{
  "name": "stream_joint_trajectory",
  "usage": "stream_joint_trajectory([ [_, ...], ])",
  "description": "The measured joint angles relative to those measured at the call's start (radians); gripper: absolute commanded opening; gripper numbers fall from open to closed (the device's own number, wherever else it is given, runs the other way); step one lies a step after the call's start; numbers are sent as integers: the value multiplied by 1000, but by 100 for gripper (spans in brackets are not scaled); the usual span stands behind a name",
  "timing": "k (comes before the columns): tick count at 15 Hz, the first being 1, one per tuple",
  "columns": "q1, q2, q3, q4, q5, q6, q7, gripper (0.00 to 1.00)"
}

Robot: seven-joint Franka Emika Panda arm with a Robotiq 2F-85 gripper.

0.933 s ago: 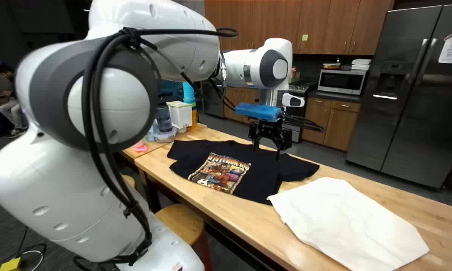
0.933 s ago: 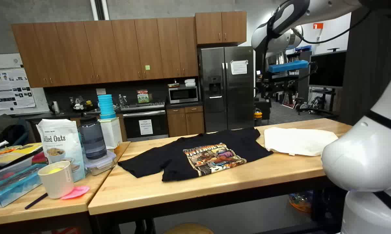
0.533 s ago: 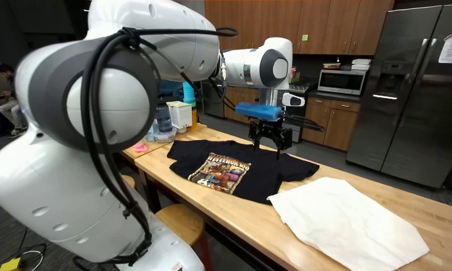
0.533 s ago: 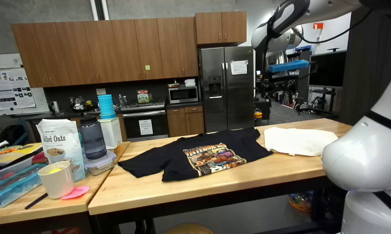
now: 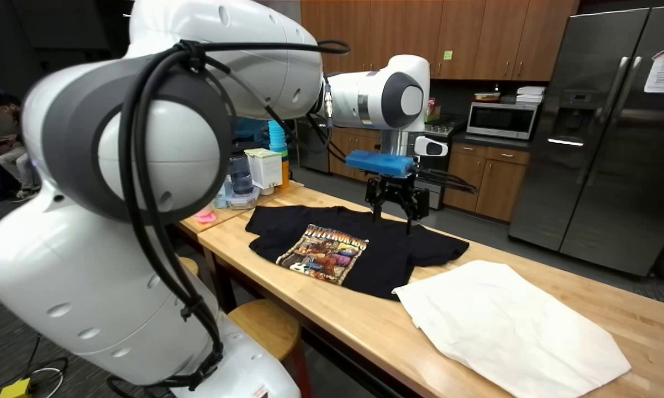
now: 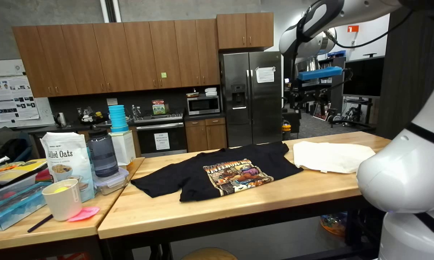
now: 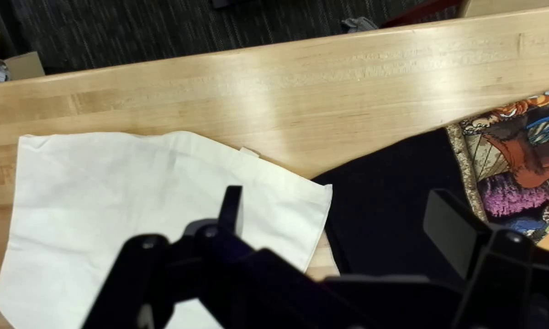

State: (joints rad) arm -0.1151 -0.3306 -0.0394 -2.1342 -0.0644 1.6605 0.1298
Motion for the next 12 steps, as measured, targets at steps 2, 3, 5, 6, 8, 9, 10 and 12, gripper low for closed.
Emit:
stream_joint_trajectory([
  [2,0,0,0,0,0,0,0,100],
  [3,0,0,-1,1,-1,2,0,100],
  [5,0,3,-4,9,-13,10,0,100],
  [6,-1,8,-6,20,-28,14,0,100],
  [8,-1,25,-10,54,-64,24,-1,100],
  [9,-1,38,-11,74,-81,28,-3,100],
  [10,-1,54,-12,97,-96,34,-4,100],
  [12,-1,92,-13,143,-114,47,-13,100],
])
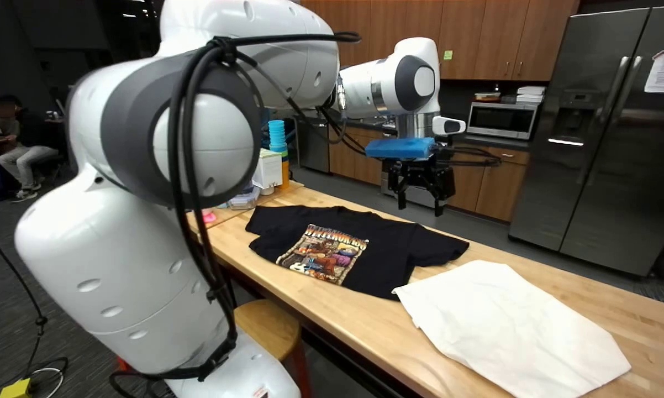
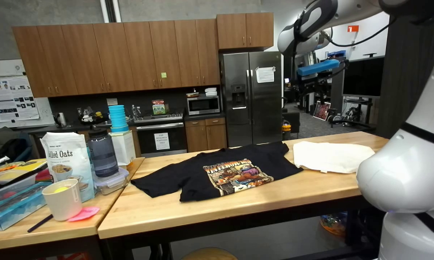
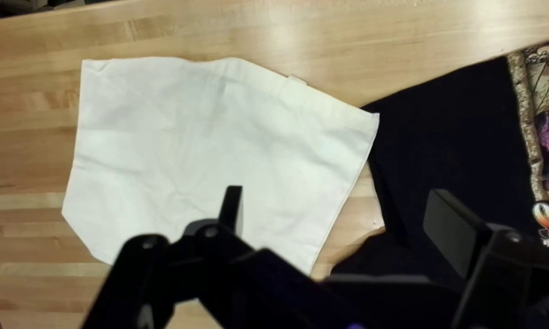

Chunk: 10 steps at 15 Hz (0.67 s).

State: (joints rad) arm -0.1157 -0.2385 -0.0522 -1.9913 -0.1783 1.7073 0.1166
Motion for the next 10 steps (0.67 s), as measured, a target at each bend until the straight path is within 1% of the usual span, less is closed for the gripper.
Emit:
stream_joint_trajectory([
  [4,1,96,-13,80,24,67,-82,100],
  [10,1,228,-22,180,20,186,-200,100],
])
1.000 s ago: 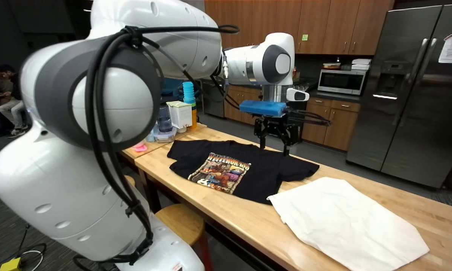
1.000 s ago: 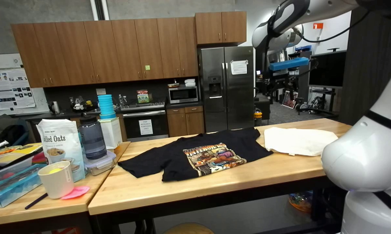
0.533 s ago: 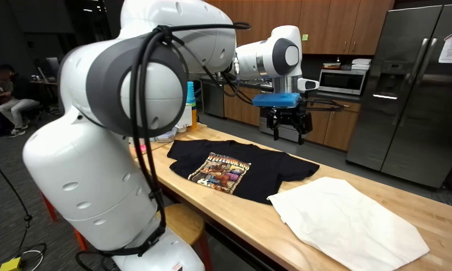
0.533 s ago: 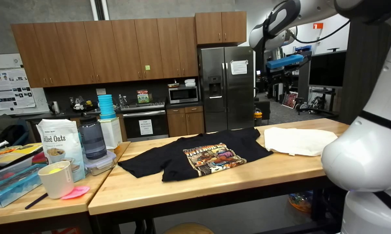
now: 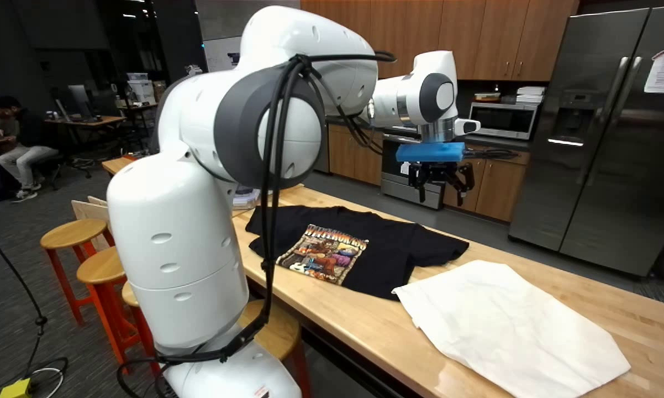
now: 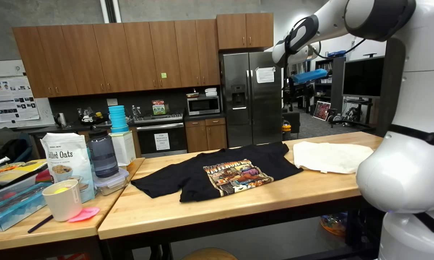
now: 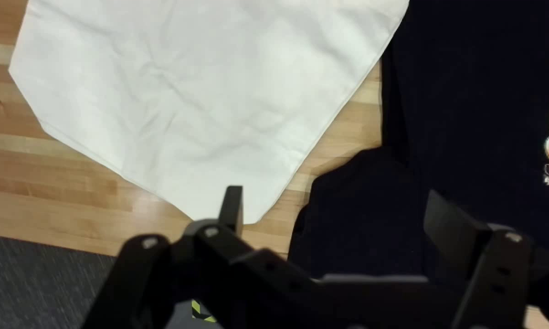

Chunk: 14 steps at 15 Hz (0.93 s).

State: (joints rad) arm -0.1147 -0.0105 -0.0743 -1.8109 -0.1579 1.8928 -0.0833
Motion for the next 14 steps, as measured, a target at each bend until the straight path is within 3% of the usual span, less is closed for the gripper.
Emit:
stream_joint_trajectory([
  [14,-13,206,-32,138,28,30,-29,100],
])
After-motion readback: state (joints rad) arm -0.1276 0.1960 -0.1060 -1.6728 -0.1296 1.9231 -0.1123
